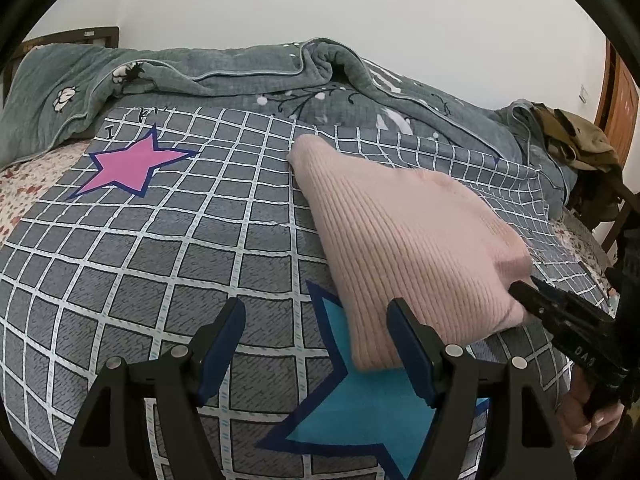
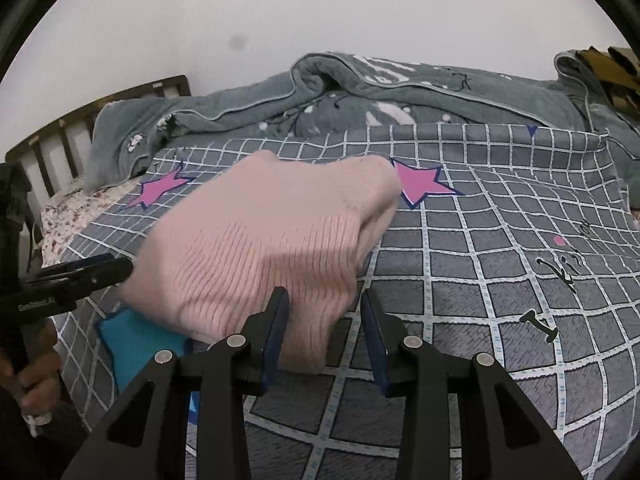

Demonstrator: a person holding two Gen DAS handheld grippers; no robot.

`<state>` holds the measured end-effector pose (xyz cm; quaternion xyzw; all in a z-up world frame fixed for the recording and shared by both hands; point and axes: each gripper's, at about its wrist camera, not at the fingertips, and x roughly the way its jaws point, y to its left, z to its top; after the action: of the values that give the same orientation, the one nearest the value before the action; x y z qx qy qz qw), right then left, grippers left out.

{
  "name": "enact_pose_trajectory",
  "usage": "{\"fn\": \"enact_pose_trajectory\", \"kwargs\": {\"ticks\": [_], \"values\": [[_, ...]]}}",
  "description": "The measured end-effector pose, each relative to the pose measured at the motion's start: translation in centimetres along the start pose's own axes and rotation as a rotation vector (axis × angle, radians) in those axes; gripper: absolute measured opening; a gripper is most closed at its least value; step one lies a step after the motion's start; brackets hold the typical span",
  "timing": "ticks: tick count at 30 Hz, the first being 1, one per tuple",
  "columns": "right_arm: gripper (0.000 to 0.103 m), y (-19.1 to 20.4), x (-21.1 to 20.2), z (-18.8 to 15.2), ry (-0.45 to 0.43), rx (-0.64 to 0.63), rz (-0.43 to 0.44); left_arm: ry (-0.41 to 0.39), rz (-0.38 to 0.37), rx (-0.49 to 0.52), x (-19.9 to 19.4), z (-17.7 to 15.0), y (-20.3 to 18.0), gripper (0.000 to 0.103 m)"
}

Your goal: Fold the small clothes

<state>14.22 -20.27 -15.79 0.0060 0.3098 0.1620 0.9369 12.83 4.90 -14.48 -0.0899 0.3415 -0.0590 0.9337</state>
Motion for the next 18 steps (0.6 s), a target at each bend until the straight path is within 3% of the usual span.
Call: {"fn": "enact_pose_trajectory", "kwargs": {"ticks": [9,18], "values": [[0.038,-0.5,-1.4,0.3,-0.045,0.006,-0.010,0.020,-0.041,-0.045,0.8,0.2,0.3,0.072],[0.047,0.2,-3.3,-0.2,-0.050,-0.030,-0.116,0.036,-0.082,-0.015,0.2,0.2,-0.2,0.072]]}}
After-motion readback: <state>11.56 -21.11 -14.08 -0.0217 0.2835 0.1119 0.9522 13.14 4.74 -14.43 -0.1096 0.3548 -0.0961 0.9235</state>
